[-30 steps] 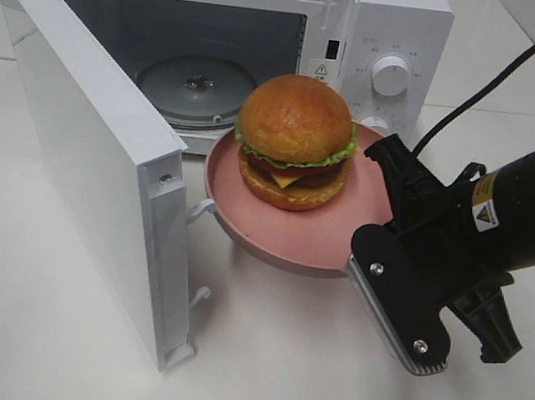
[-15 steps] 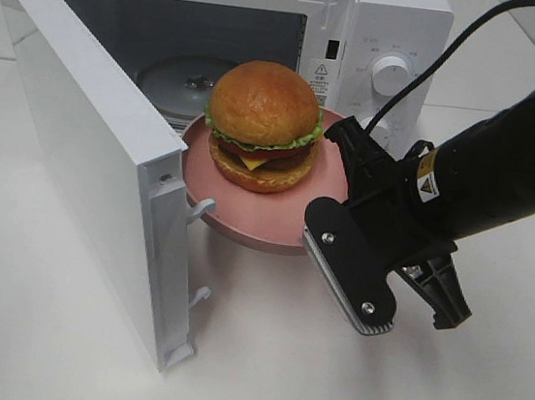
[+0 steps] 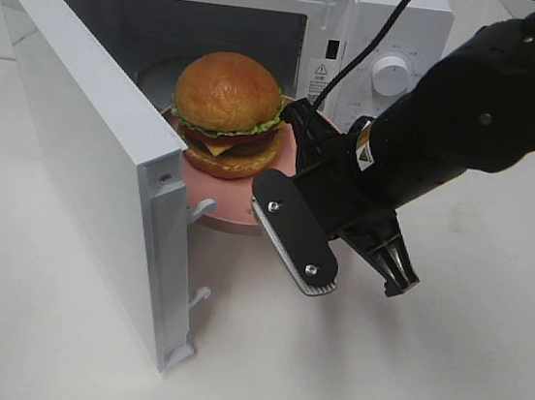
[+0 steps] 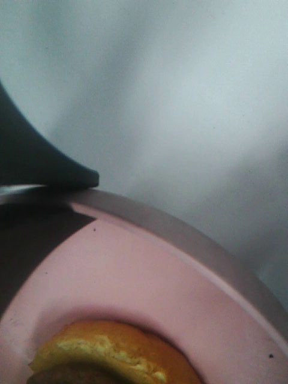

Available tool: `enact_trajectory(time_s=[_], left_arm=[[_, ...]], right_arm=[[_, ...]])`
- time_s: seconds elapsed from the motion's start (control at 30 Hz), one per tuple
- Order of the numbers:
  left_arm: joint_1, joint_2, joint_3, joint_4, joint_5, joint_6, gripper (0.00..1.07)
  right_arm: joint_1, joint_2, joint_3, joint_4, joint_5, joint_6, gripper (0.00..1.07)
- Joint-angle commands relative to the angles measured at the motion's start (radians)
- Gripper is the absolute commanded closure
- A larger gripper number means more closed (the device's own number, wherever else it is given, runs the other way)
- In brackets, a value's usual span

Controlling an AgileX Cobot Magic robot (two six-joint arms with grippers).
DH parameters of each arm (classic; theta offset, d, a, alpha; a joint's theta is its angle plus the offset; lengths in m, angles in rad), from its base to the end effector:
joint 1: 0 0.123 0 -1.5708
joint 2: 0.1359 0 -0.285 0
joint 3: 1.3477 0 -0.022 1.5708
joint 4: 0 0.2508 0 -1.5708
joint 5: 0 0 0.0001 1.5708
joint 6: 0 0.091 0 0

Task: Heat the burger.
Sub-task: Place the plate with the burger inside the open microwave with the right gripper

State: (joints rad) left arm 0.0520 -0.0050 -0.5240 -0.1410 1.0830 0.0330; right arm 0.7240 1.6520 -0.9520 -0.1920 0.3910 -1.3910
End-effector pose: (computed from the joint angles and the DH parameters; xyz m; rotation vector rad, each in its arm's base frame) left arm -0.0092 -0.0118 0.2827 -0.0085 2.0315 -0.1148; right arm 0.2504 0.2125 0.1988 -2.3747 1.1039 -0.4035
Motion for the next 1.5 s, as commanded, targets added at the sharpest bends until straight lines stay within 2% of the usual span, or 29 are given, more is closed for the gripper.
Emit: enact_trajectory(time_s=[0.03,0.5,0.6,0.77,1.5], left_arm=[[-0.001,-0.015,0.004,0.001,-0.013,-0.008,0.17],[-0.001,-0.015,0.004,0.001,-0.013,-0.008,0.17],[-0.001,-0.015,0.004,0.001,-0.013,-0.008,0.17],[-0.001,-0.015,0.004,0.001,-0.013,-0.008,0.17],[-0.001,-0.015,0.004,0.001,-0.013,-0.008,0.17]], right_arm=[[0.002,0.024,-0.072,0.036,0.002,-0.039,1.07],[-0.001,0.14,-0.248,0.064,0.125,-0.072,1.07],[-0.001,0.15,-0.259,0.066,0.13,-0.072,1.07],[-0.001,0.202,-0.347,0.066,0.156,-0.05,1.07],[-0.001,0.366,-0.585,0.027,0.159,0.059,1.07]])
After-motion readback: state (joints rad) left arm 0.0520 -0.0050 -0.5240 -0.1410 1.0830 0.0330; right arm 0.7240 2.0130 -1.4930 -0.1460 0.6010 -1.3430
